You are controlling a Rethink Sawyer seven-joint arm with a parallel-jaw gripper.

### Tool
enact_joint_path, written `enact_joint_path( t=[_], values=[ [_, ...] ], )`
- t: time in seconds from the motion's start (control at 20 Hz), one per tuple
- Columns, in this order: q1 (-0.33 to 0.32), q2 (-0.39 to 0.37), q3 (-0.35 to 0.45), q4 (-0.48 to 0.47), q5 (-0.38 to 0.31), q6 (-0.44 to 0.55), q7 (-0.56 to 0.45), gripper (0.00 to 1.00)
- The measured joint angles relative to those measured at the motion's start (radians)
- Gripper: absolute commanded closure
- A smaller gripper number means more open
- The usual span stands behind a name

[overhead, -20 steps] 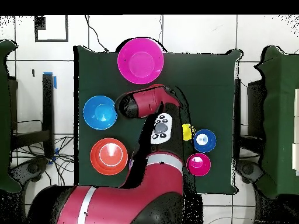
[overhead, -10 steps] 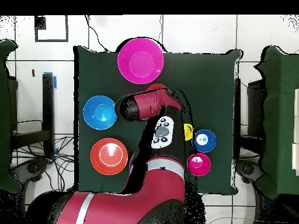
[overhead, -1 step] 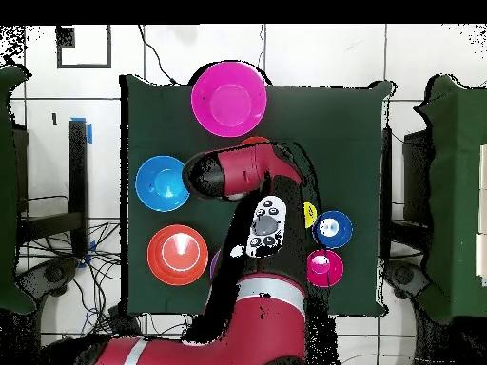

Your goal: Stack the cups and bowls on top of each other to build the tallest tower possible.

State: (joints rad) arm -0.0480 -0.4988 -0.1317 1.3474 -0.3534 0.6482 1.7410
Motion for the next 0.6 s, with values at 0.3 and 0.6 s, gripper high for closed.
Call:
enact_joint_path(
  t=[0.3, 0.6],
  values=[
    [0.000, -0.029, -0.003, 0.004, -0.035, 0.015, 0.000, 1.00],
    [0.000, -0.004, -0.017, 0.004, -0.086, 0.011, 0.000, 1.00]
  ],
)
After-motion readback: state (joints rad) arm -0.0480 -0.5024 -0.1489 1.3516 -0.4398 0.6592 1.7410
